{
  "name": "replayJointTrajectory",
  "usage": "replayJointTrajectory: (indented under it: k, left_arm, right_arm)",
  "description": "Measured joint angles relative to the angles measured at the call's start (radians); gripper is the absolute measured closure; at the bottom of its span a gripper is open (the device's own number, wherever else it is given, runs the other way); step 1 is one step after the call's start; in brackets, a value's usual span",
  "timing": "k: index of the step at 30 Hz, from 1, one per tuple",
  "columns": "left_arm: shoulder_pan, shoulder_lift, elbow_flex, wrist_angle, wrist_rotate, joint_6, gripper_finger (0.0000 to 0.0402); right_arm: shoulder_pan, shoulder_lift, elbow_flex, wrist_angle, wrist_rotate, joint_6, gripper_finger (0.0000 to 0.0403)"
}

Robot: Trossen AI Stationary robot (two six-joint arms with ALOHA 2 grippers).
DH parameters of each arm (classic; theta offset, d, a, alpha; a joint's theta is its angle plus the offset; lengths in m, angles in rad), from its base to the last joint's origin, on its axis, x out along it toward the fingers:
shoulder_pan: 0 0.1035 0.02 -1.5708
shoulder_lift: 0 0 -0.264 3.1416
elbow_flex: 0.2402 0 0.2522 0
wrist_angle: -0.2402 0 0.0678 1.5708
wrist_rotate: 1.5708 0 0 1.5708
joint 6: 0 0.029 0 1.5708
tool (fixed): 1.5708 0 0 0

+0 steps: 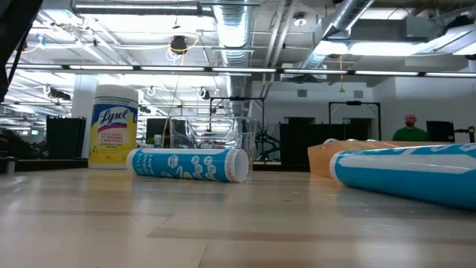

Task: Pick & place silicon tubes, Sealant and Lysol wipes
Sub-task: Put the bottom right blue sealant into the transparent bin

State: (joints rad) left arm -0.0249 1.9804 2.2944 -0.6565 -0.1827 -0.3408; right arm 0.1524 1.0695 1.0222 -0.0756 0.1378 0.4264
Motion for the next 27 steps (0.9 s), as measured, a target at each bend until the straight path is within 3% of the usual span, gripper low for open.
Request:
replayJointTrajectory:
  k: [5, 9, 13, 18, 22, 27]
  left_arm:
    - [0.009, 0.0, -0.001, -0.075, -0.101, 0.048, 0.0205]
    - [0.03, -0.008, -0.003, -0.218, -0.274, 0.056, 0.0206]
    - [0.073, -0.026, -0.002, -0.383, -0.394, -0.054, 0.0206]
    - [0.178, -0.015, -0.002, -0.536, -0.365, -0.253, 0.0206]
    - [0.27, 0.022, -0.002, -0.573, -0.368, -0.281, 0.0206]
    - [0.377, 0.104, -0.001, -0.567, -0.262, -0.328, 0.0206]
  right_arm:
    - [-0.013, -0.006, 0.003, -0.092, 0.023, 0.03, 0.0129]
    - [-0.023, -0.029, 0.004, -0.277, 0.01, 0.067, 0.0117]
    - [-0.024, -0.044, 0.003, -0.43, 0.016, 0.108, 0.0115]
    - [-0.023, -0.045, 0.003, -0.503, 0.023, 0.131, 0.0114]
    - [-0.014, -0.035, 0.003, -0.503, 0.026, 0.131, 0.0113]
    - [0.0, -0.035, 0.002, -0.504, 0.026, 0.145, 0.0113]
